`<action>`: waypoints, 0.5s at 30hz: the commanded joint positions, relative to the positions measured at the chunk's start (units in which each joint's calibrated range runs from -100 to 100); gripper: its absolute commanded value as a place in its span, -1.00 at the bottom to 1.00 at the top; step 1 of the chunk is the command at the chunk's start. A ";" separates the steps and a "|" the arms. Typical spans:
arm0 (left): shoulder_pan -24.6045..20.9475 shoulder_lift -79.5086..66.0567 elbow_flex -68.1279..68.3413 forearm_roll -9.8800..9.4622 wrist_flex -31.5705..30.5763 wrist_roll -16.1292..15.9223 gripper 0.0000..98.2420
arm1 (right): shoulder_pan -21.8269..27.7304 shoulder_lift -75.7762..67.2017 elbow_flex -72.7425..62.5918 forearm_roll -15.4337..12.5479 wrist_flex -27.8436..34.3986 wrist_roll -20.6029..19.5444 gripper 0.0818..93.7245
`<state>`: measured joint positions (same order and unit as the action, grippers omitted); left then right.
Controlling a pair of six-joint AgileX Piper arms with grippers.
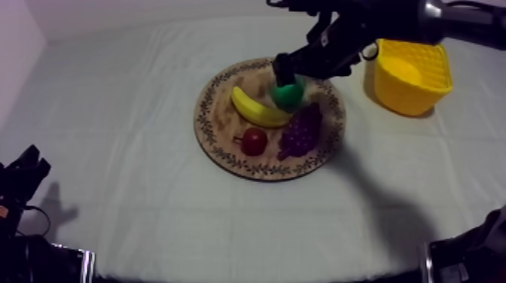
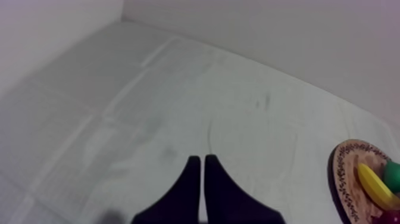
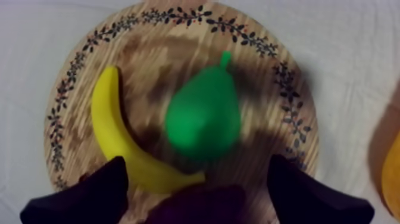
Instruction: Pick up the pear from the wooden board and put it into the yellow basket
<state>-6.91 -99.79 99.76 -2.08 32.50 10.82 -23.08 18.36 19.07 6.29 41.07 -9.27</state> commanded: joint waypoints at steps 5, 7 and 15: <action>-0.01 -0.04 0.02 0.00 0.00 0.00 -1.00 | 0.16 11.84 -13.80 0.06 6.49 -0.07 0.70; -0.01 -0.04 0.02 0.00 0.00 0.00 -1.00 | 0.09 14.44 -16.89 -0.16 8.41 0.23 0.68; -0.01 -0.04 0.02 0.00 0.00 0.00 -1.00 | 0.21 20.61 -23.87 -0.58 12.67 1.59 0.17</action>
<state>-6.91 -99.79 99.76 -2.08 32.50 10.82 -22.91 38.37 -3.99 5.31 53.66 -7.58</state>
